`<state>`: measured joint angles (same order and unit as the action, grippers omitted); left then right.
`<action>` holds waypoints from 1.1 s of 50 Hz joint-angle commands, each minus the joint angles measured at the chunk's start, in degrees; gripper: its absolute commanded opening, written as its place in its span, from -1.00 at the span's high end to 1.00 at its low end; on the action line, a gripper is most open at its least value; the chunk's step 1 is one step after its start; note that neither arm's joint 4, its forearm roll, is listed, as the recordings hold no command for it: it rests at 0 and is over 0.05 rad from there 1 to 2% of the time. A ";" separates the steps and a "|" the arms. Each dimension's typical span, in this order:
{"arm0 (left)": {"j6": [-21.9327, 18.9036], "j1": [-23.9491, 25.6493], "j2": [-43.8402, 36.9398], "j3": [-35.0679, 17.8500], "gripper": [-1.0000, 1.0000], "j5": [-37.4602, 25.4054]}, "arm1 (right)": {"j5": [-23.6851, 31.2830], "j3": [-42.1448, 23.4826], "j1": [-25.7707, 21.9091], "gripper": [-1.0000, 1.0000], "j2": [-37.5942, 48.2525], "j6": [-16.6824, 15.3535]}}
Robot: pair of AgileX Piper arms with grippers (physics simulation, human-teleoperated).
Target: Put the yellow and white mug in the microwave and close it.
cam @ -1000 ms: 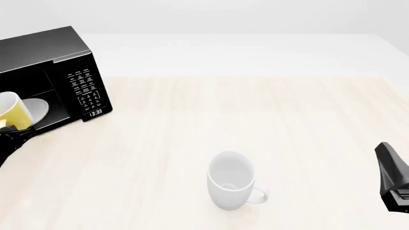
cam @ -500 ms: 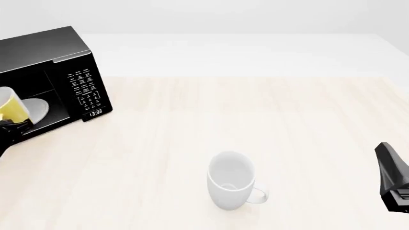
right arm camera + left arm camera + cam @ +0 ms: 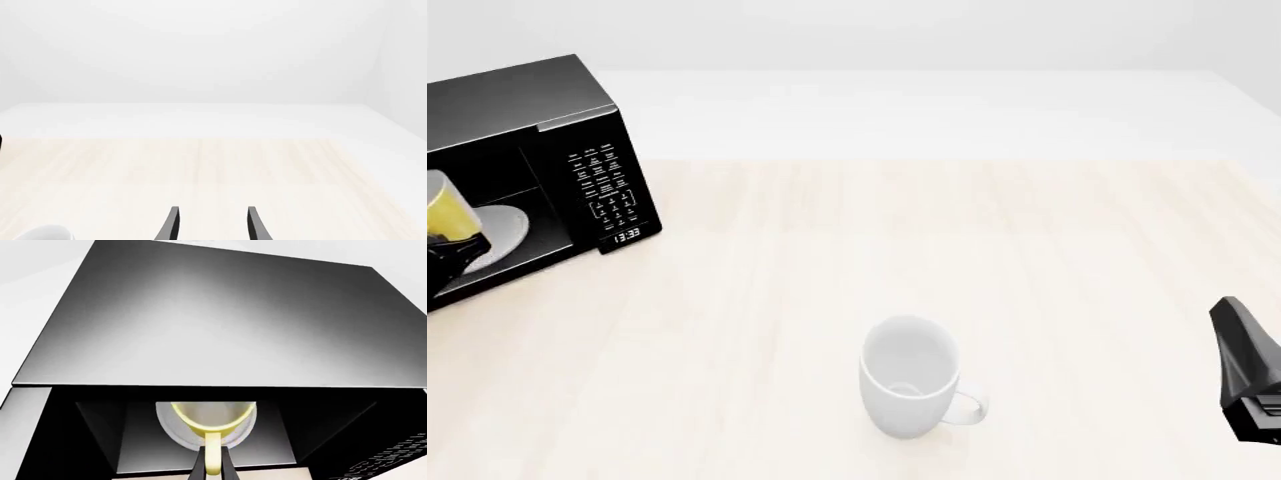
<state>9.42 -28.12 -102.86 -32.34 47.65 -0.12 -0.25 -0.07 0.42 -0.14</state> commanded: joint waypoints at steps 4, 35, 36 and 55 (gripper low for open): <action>0.54 -0.19 -2.00 -4.31 1.00 -1.46 | 0.00 0.00 0.00 -1.00 0.00 0.00; -0.13 -0.88 -7.33 -6.79 1.00 -0.97 | 0.00 0.00 0.00 -1.00 0.00 0.00; -0.13 -0.91 -7.35 -6.82 1.00 -1.01 | 0.00 0.00 -0.01 -1.00 0.01 0.00; -0.39 -1.01 -9.73 -8.20 1.00 -1.34 | 0.00 0.00 -0.03 -1.00 0.08 -0.11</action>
<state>9.78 -28.85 -110.04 -39.82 46.90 -0.11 -0.25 -0.09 0.45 -0.19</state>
